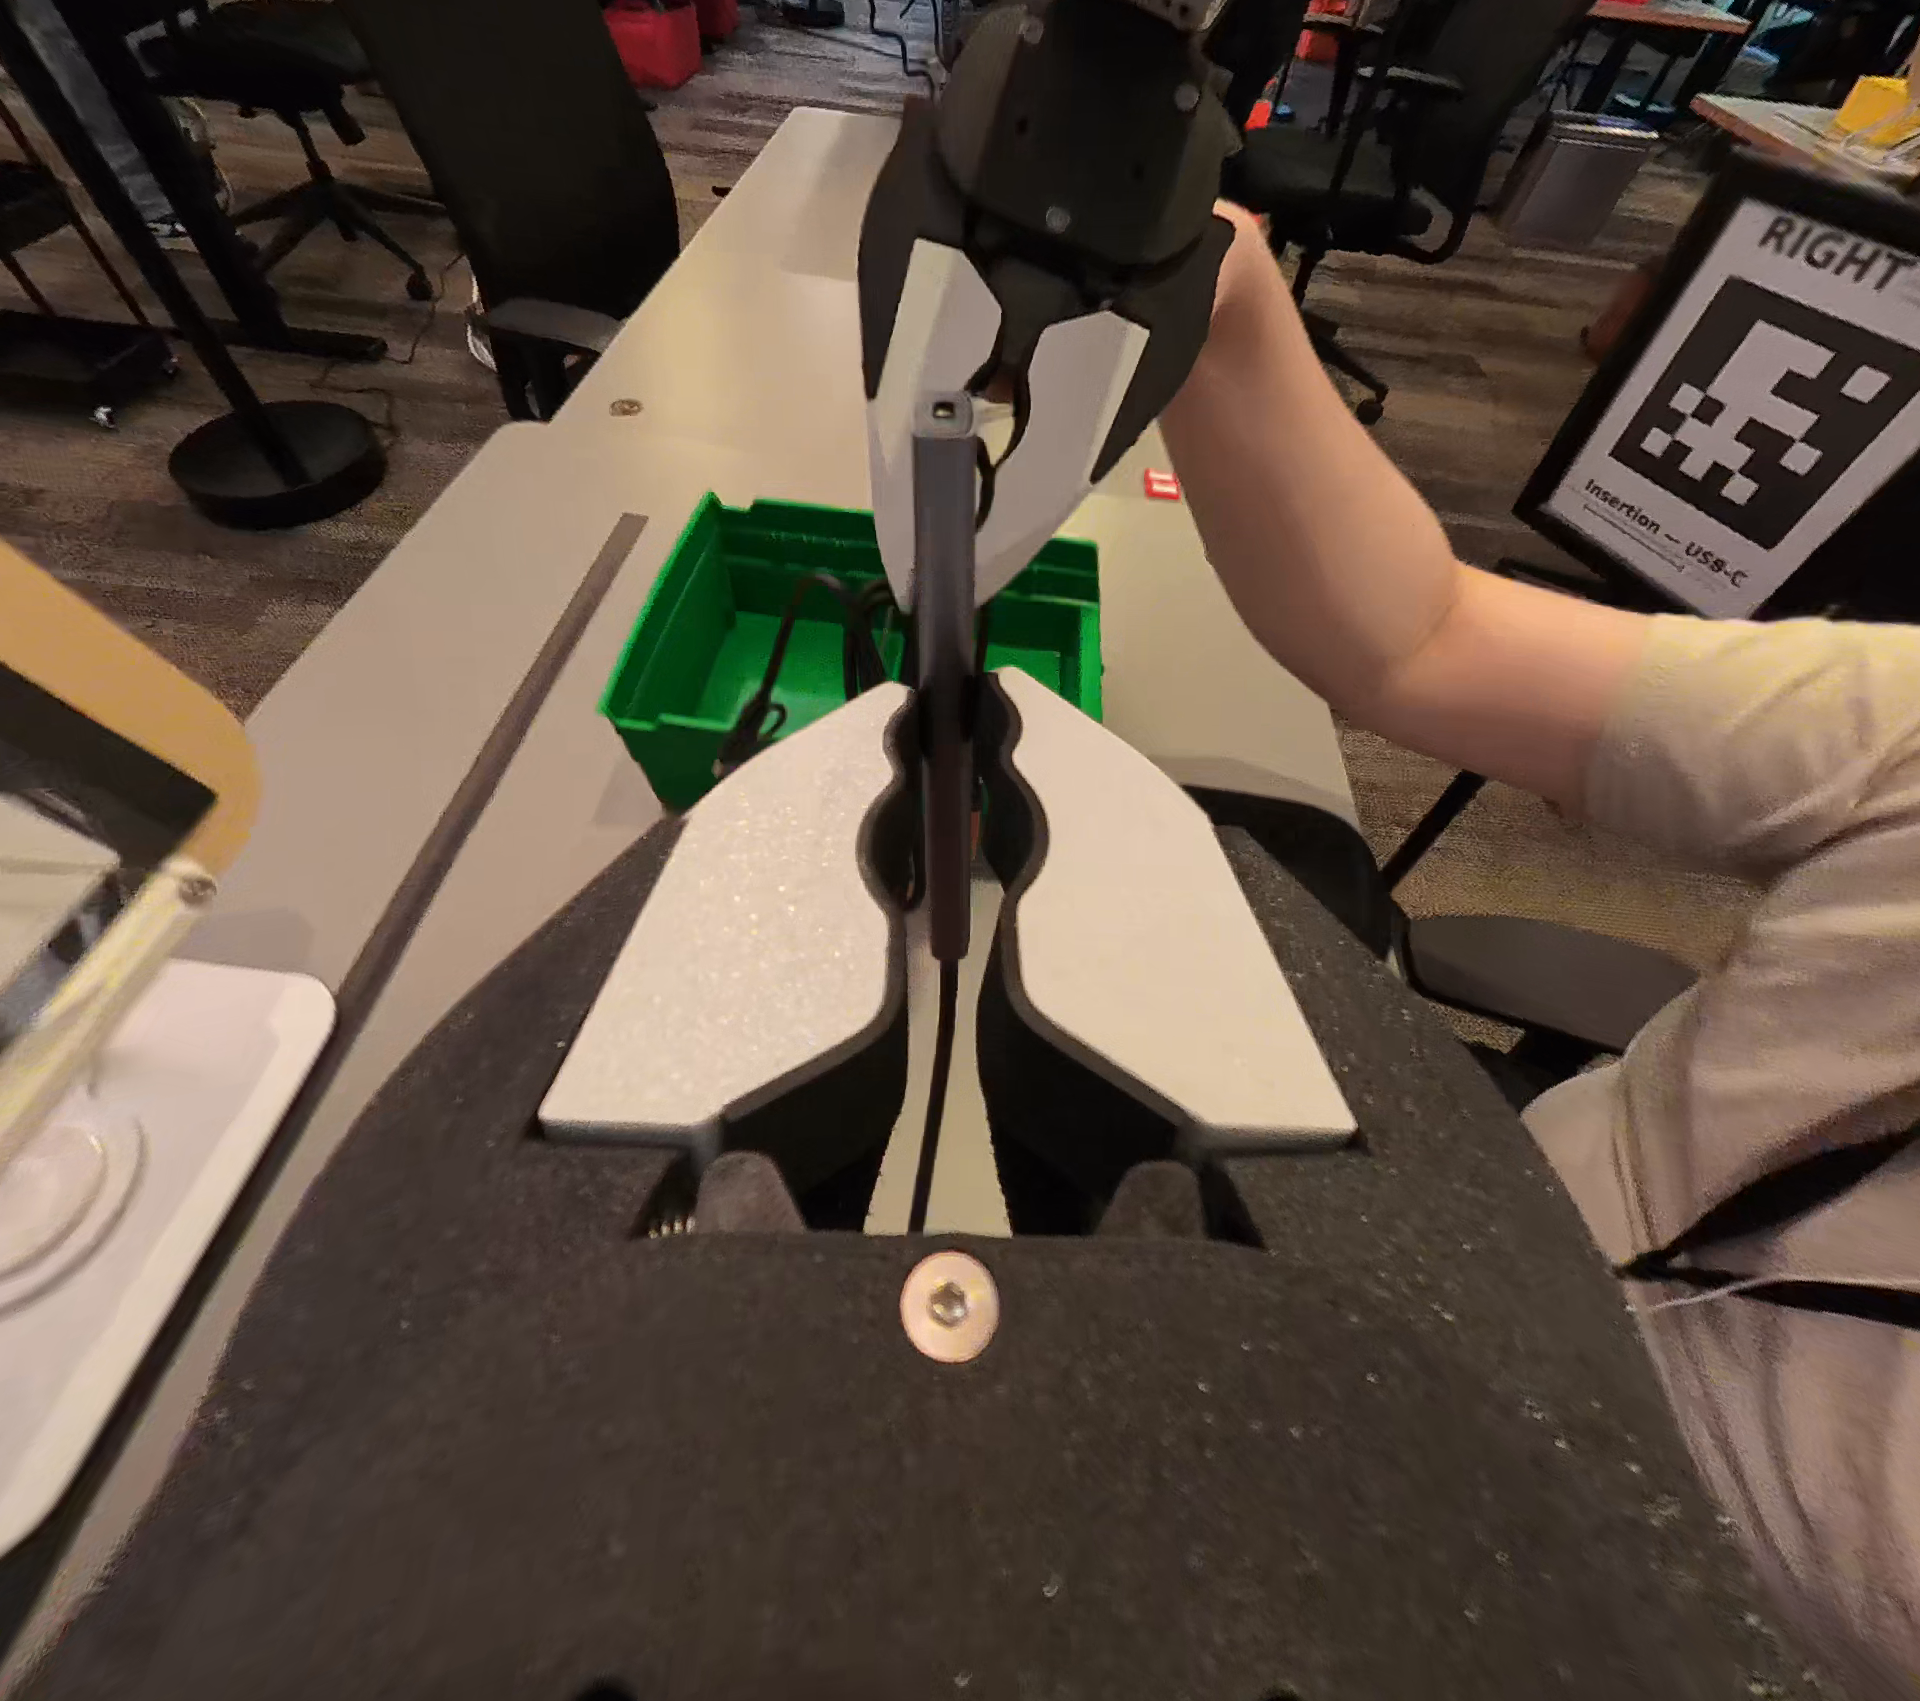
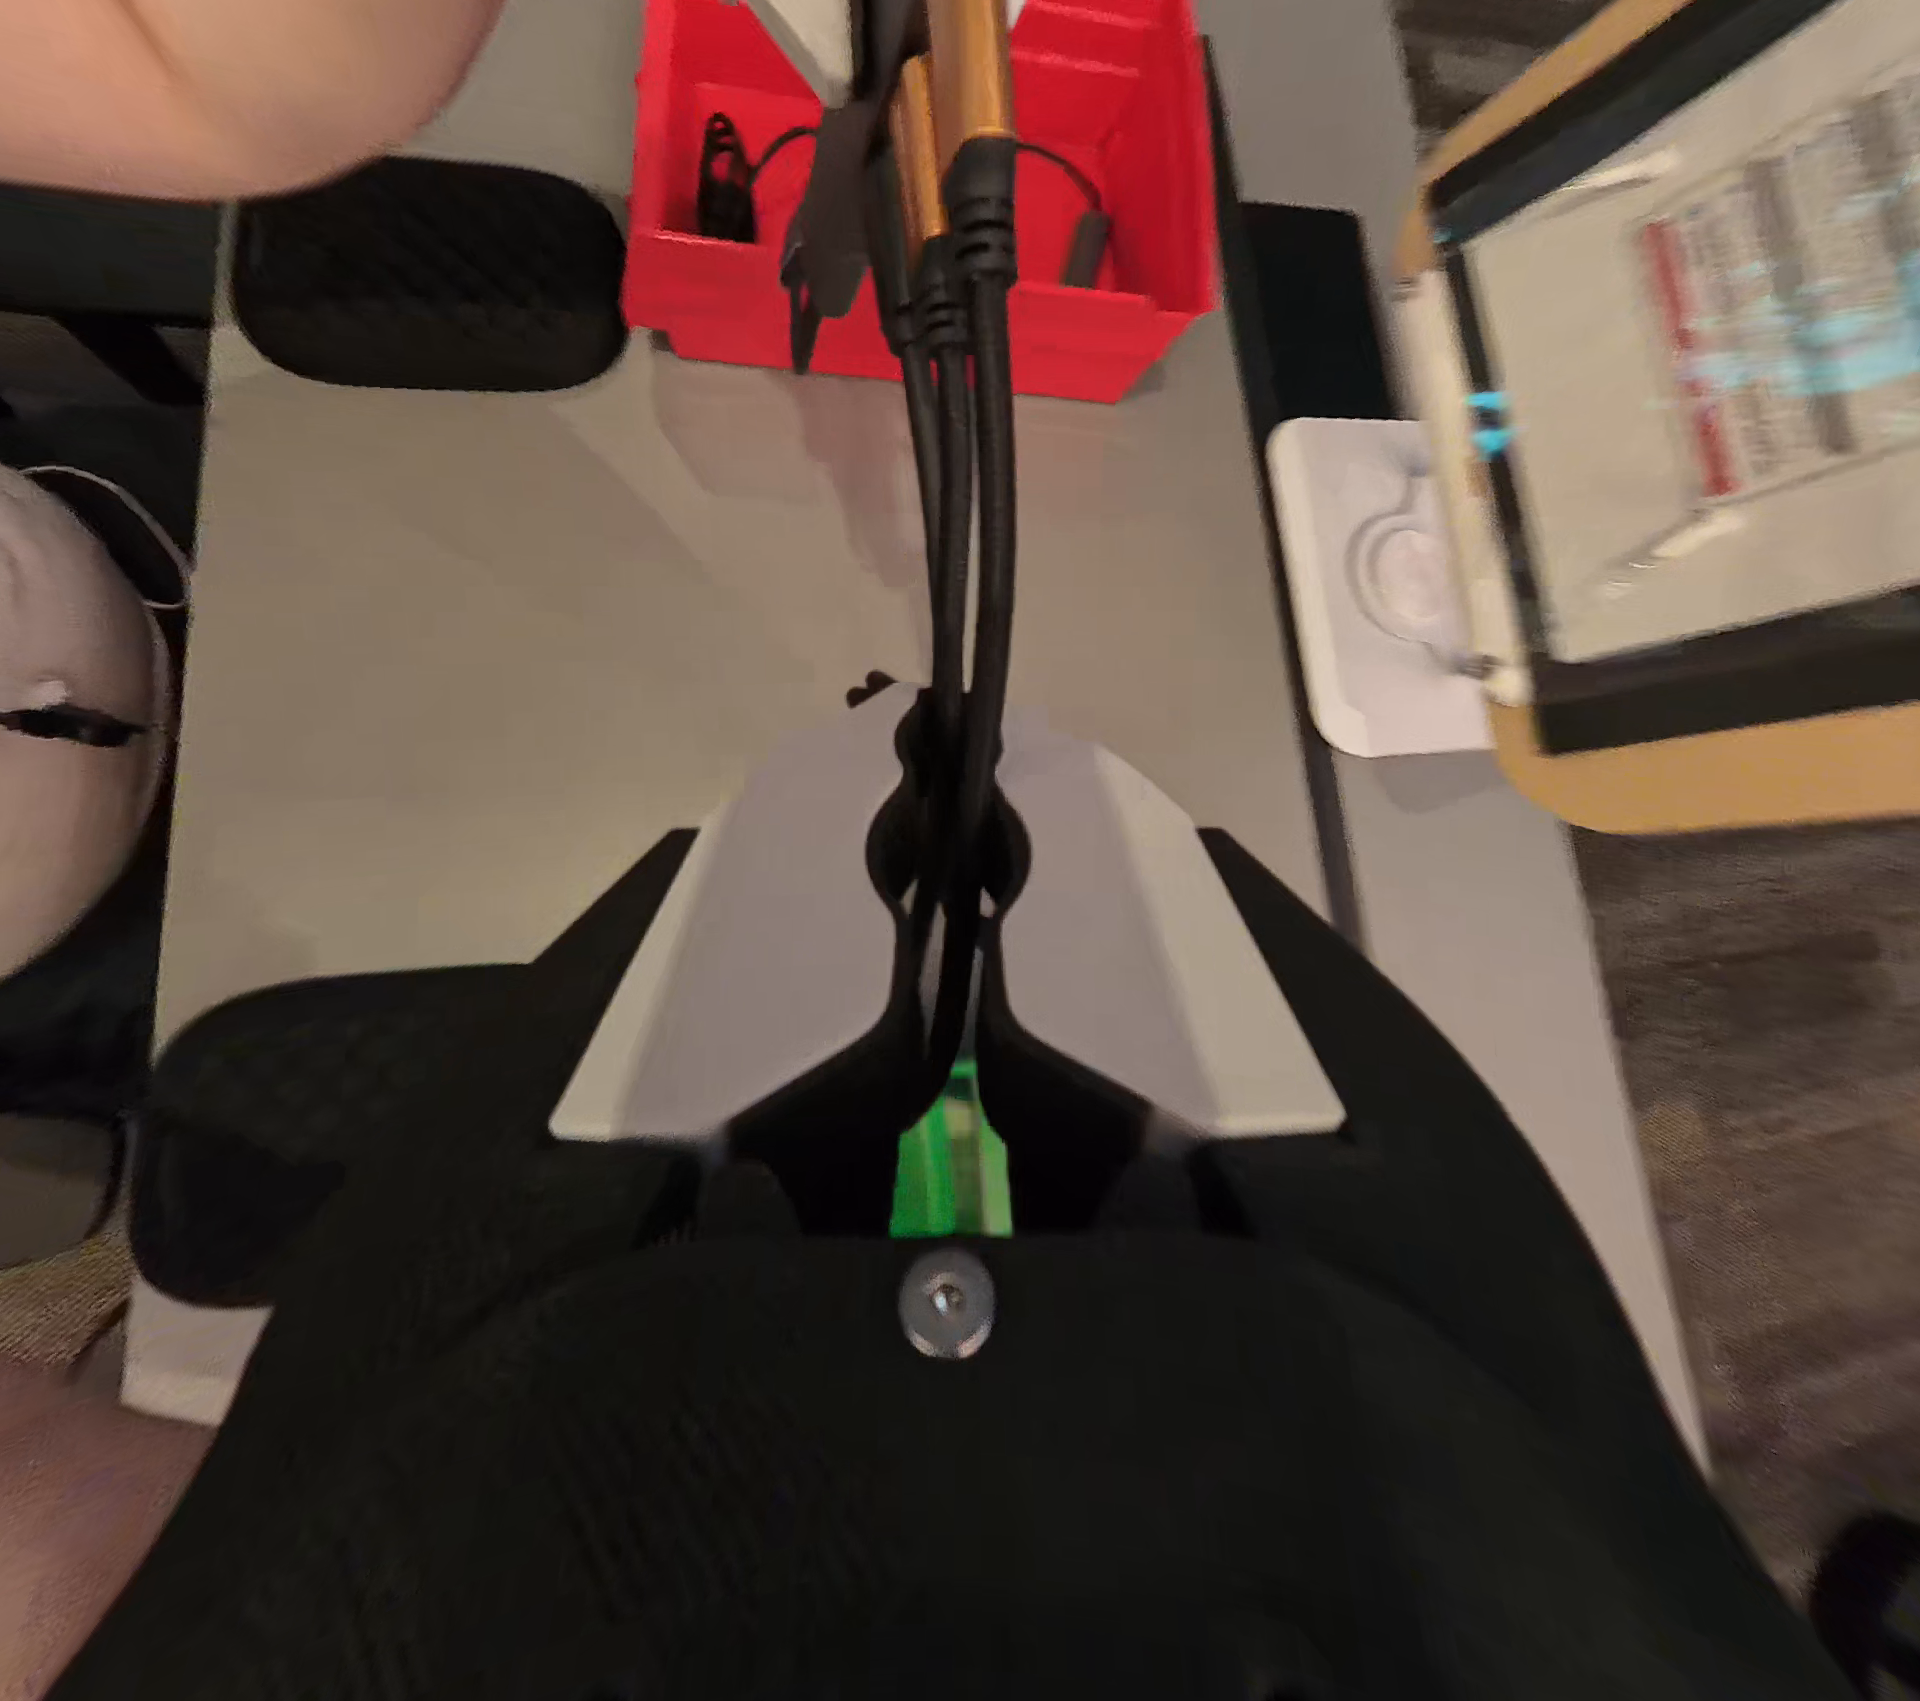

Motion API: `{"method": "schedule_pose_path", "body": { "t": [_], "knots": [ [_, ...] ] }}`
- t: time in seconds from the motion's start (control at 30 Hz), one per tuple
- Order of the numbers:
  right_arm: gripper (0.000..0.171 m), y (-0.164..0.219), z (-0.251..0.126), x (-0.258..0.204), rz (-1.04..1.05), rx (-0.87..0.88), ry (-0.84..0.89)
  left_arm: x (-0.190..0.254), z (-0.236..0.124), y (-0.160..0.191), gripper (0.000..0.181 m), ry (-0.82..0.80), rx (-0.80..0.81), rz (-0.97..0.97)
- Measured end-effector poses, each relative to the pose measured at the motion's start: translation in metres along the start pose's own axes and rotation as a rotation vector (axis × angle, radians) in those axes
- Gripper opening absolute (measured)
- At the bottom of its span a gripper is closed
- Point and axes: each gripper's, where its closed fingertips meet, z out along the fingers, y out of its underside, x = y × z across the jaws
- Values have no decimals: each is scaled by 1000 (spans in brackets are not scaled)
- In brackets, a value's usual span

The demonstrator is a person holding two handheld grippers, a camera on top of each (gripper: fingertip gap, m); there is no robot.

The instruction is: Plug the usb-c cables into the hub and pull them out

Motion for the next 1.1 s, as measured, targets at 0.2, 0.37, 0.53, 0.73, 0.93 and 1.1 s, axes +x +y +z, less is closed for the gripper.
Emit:
{"method": "schedule_pose_path", "body": {
  "t": [0.2,0.37,0.53,0.73,0.93,1.1],
  "knots": [
    [6,26,-66,57,28,48,93,-38,58,-67,9,91,3,-106],
    [6,78,-81,86,62,86,168,-65,118,-80,9,107,-116,-99],
    [6,141,-75,95,148,114,146,-80,179,-61,9,111,-334,-59],
    [6,206,-53,89,261,196,92,-86,237,-24,9,131,-589,-47],
    [18,263,-27,75,360,99,66,-82,277,24,9,139,-885,69],
    [55,262,-50,79,369,252,161,-83,296,47,9,161,-960,72]
  ]
}}
